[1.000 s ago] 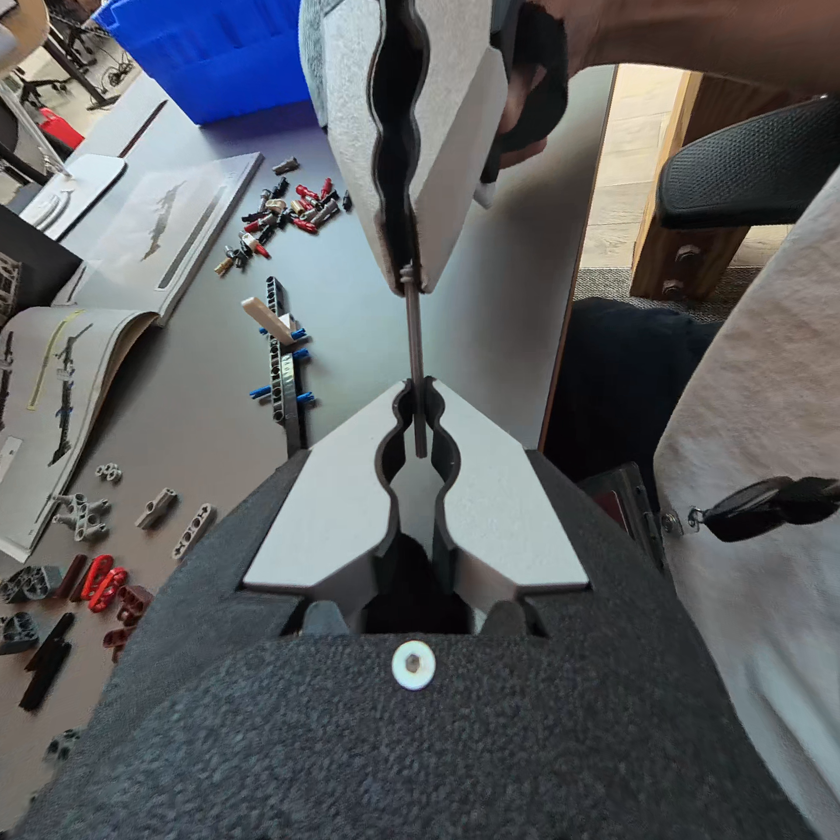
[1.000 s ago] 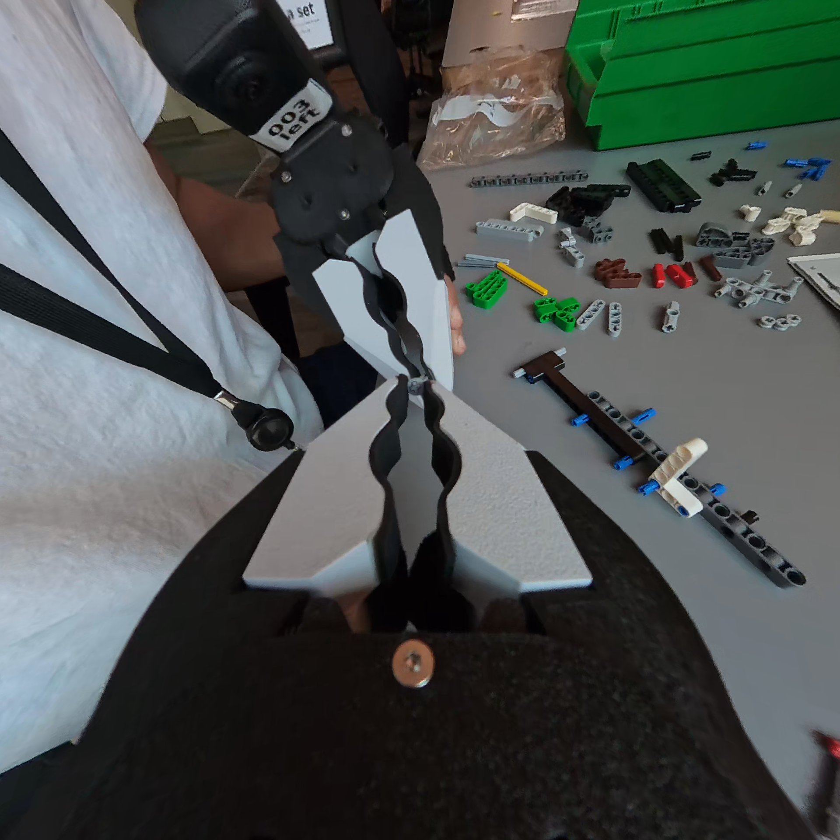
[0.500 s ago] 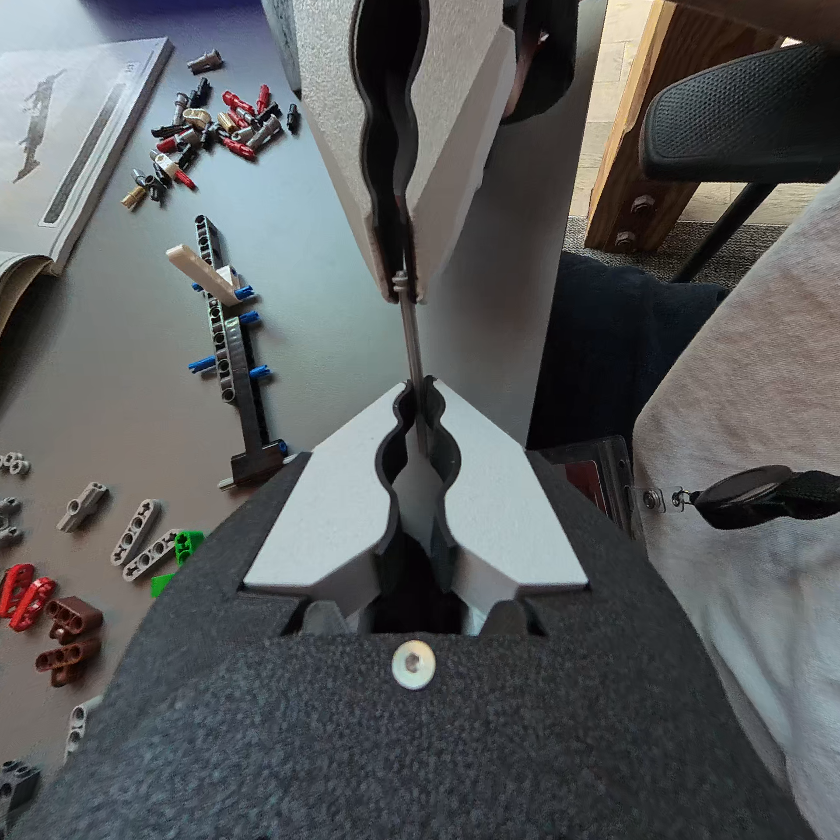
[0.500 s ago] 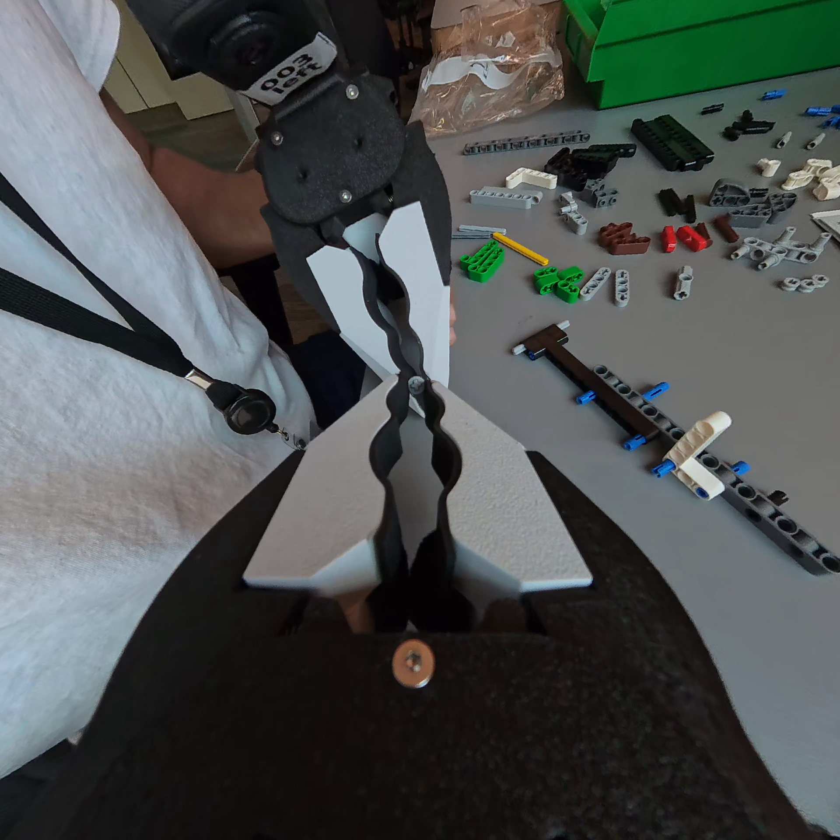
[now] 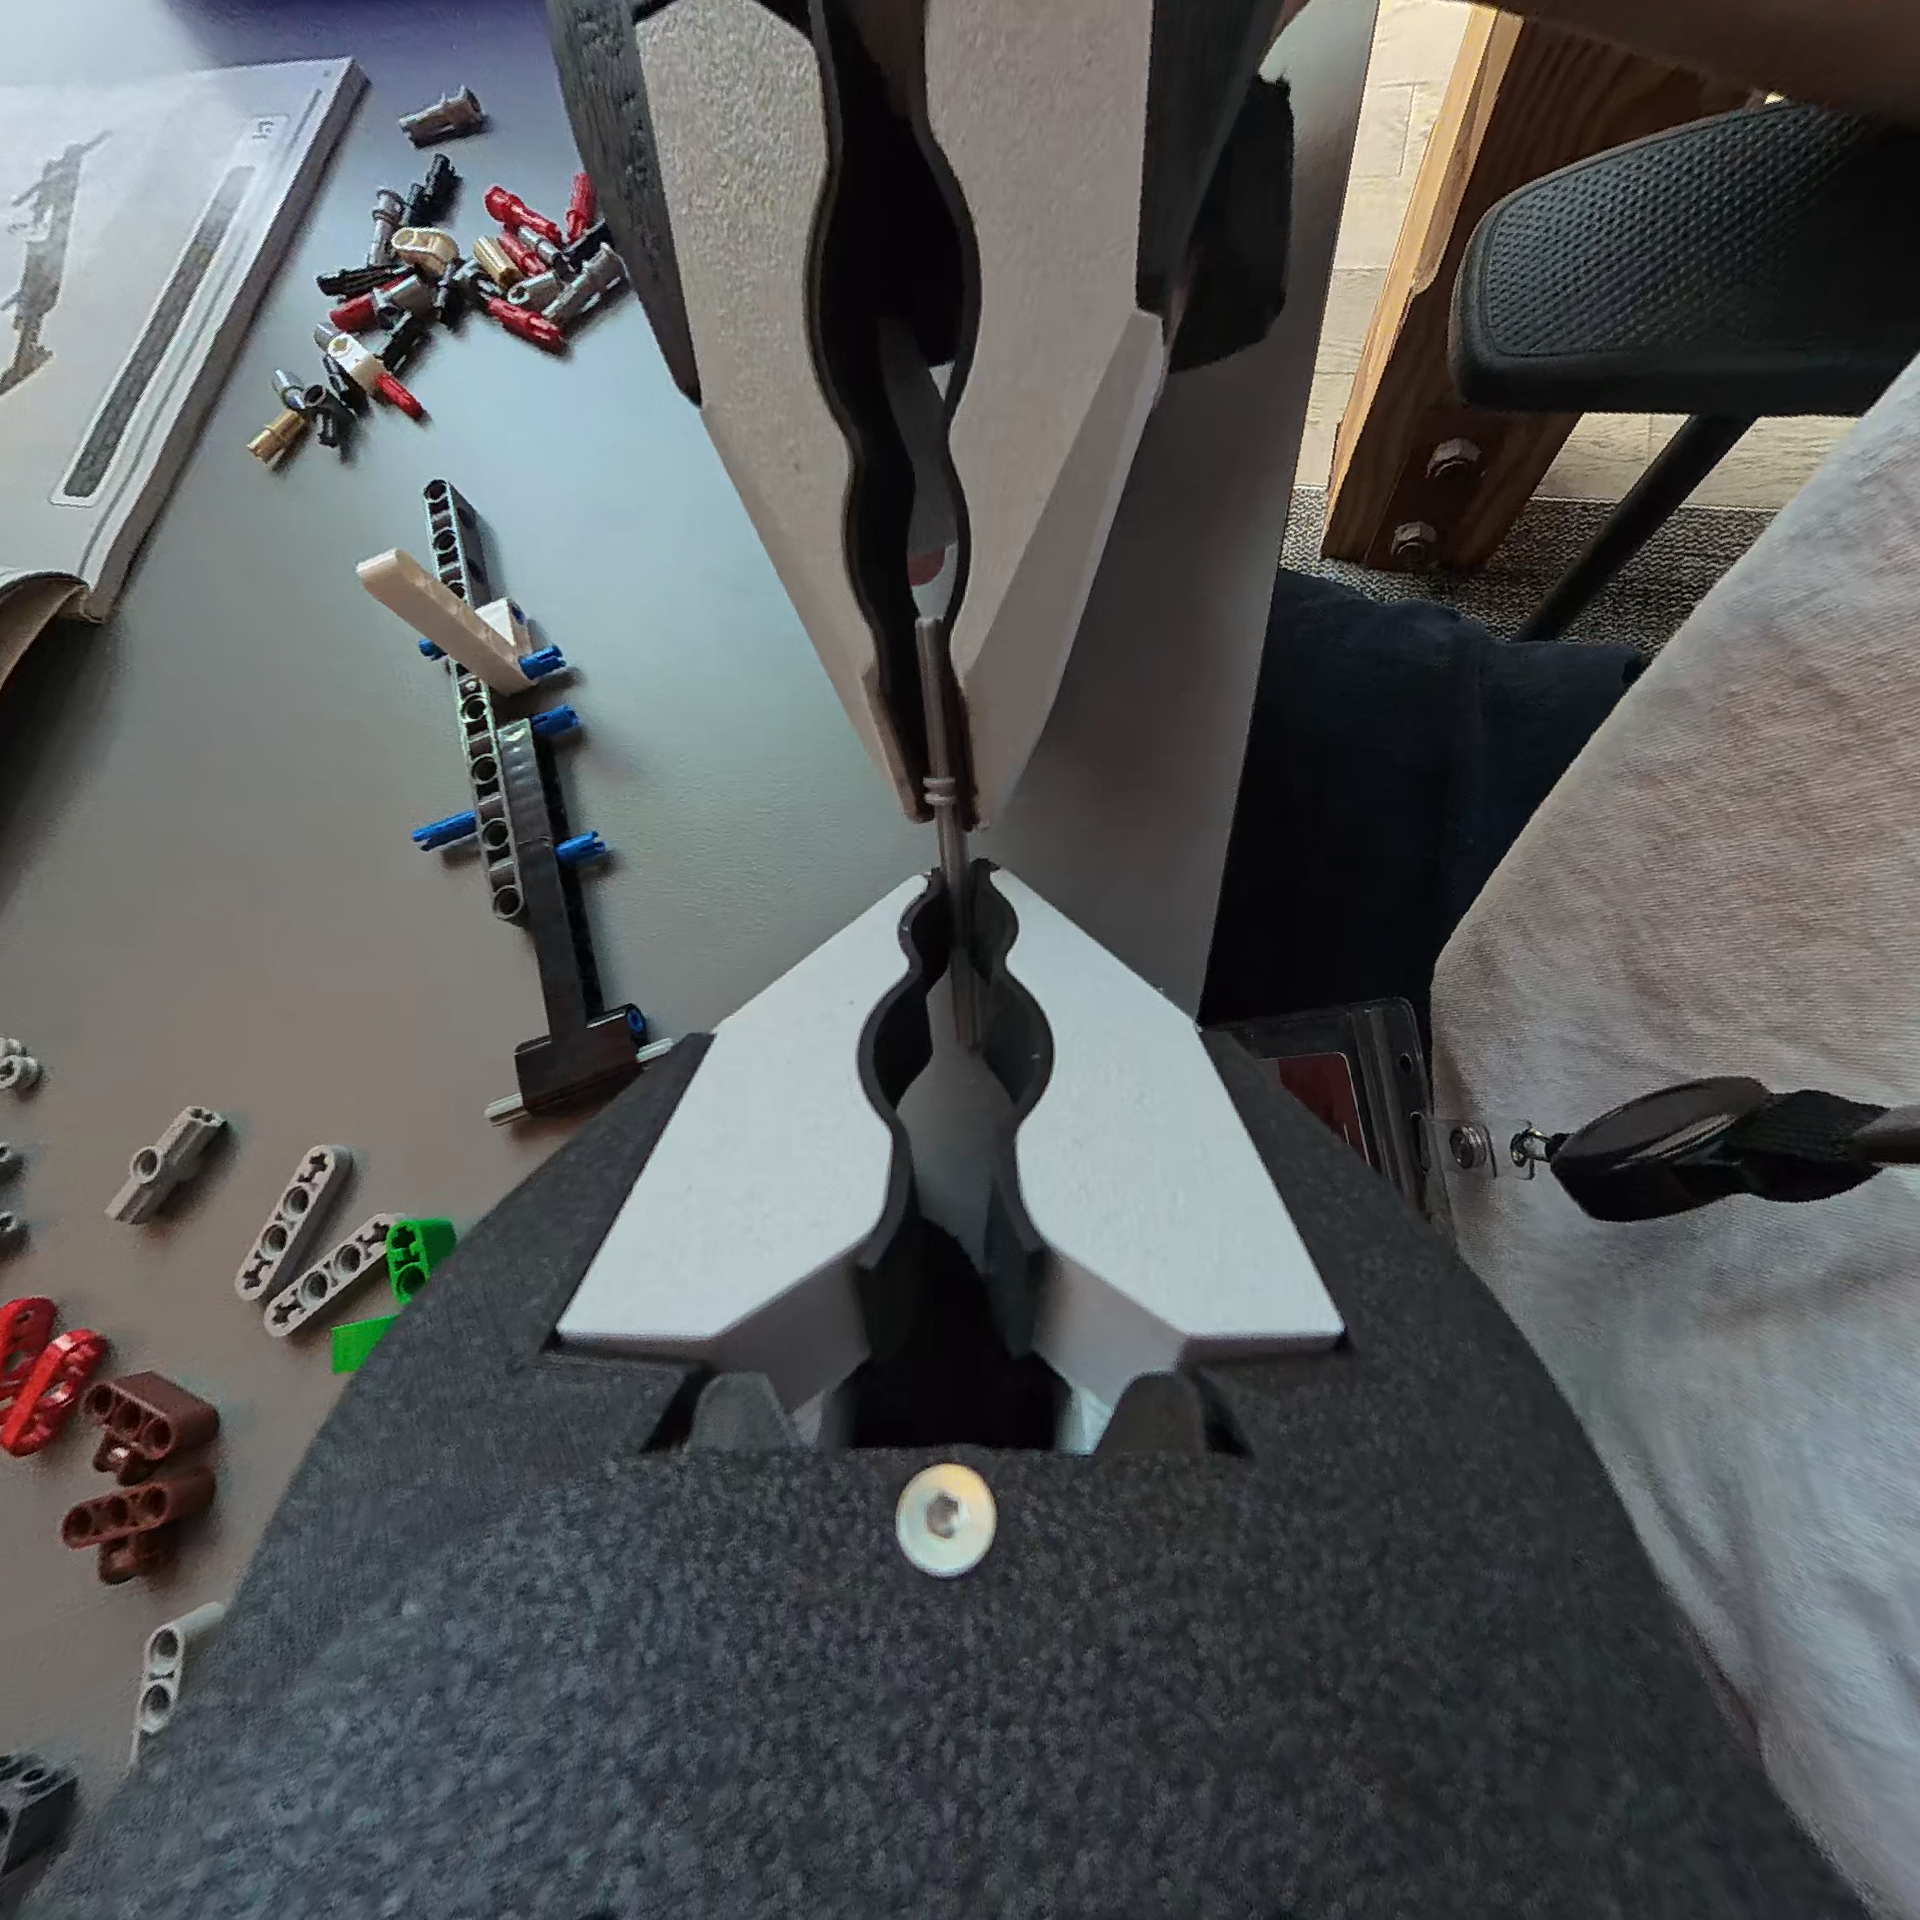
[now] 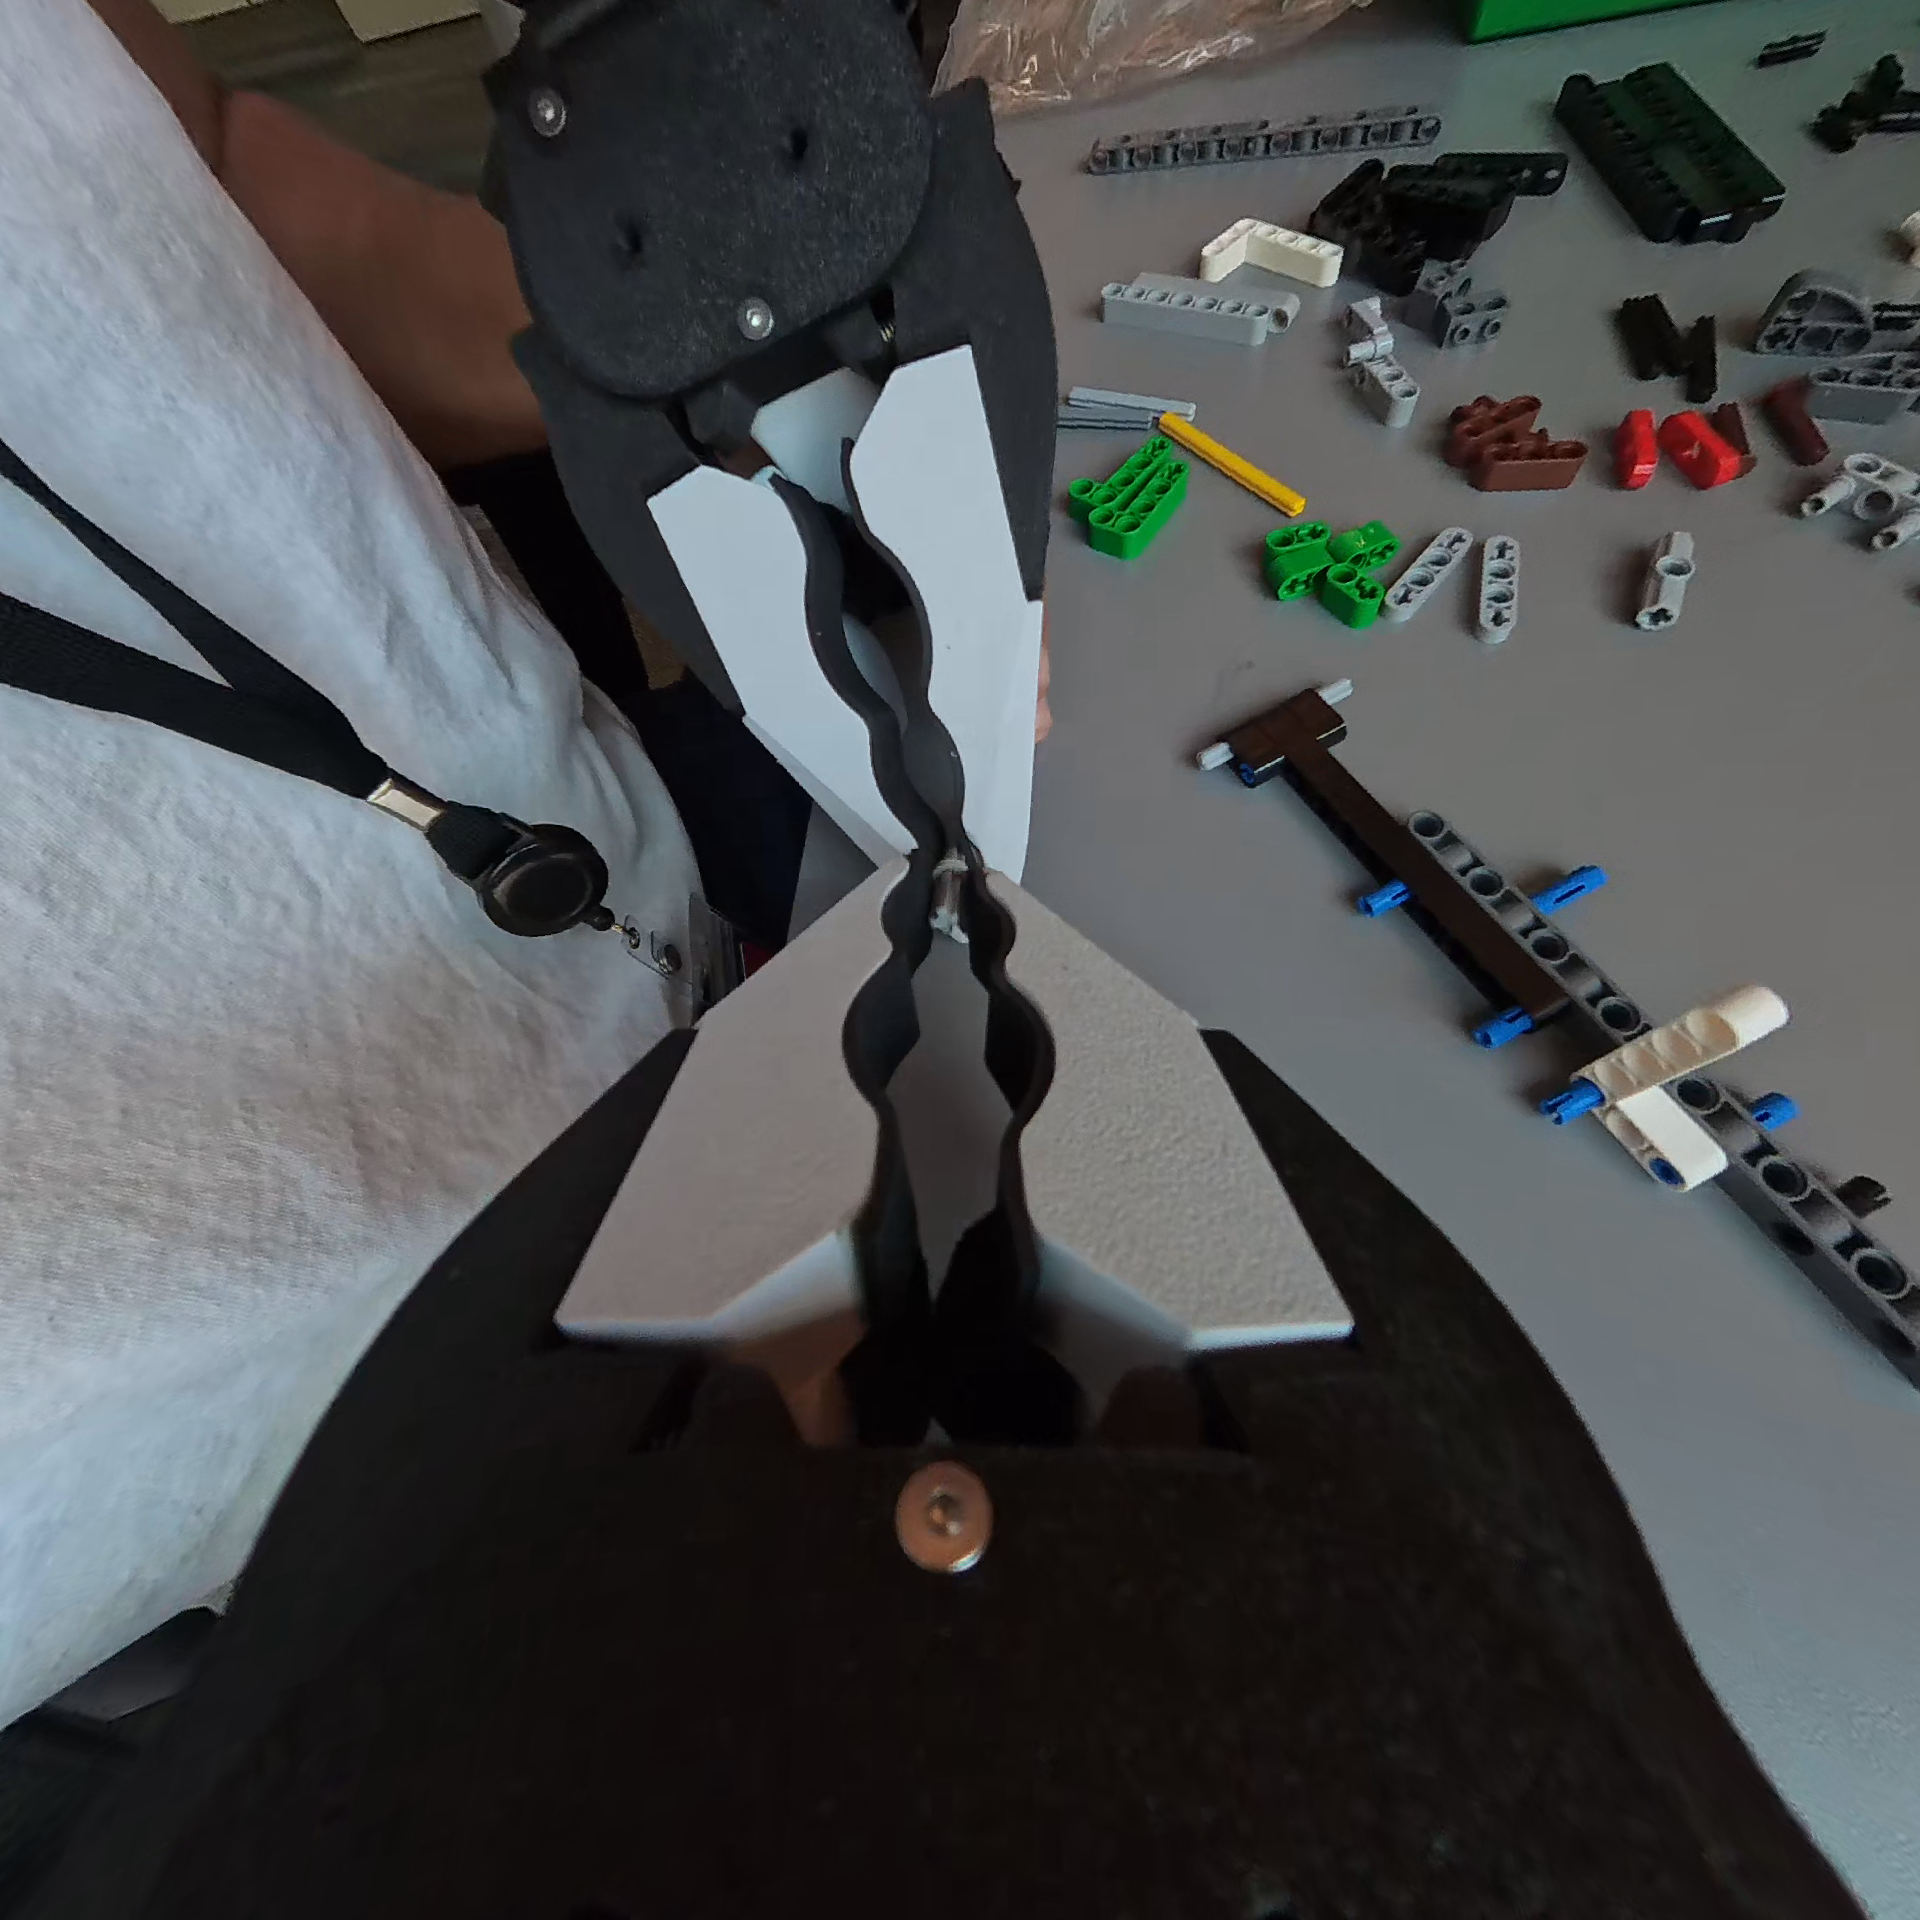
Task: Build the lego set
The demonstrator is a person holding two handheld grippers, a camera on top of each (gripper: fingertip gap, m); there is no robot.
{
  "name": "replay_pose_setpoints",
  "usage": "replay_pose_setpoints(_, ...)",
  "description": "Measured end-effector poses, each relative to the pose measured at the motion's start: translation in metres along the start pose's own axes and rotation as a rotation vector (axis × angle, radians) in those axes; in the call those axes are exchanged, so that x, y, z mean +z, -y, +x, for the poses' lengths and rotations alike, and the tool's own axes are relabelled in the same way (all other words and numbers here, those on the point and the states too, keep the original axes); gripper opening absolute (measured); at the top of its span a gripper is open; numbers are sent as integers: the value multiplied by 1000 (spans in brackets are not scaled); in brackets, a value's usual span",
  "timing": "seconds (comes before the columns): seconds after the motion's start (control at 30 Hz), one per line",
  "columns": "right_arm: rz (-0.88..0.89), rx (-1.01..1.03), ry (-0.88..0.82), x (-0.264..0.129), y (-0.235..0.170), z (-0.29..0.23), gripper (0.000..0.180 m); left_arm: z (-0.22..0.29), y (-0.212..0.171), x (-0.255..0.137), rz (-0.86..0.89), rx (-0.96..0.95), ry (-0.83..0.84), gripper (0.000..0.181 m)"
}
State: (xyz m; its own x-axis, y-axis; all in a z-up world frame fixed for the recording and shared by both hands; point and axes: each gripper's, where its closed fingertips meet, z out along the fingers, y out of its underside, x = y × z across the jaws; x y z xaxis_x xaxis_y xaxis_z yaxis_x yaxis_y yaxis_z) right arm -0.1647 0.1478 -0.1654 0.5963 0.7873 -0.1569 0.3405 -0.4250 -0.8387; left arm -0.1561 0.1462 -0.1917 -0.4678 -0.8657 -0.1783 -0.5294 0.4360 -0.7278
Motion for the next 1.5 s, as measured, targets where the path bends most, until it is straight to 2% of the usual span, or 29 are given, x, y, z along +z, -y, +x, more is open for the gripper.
replay_pose_setpoints(0.33, -34, -19, -6, 7, -2, 1, 5, 0, 0, 0, 3, 5, 8, 2)
replay_pose_setpoints(0.5, 56, 7, 25, -5, 8, 0, 5, -3, 12, -9, 103, -77, -48, 6)
replay_pose_setpoints(0.87, -41, 9, -11, 0, -7, 3, 5, -1, 0, -1, 3, -10, -7, 3)
replay_pose_setpoints(1.5, -64, -21, -7, 7, -7, 3, 5, 0, -1, -1, -1, -14, -12, 2)
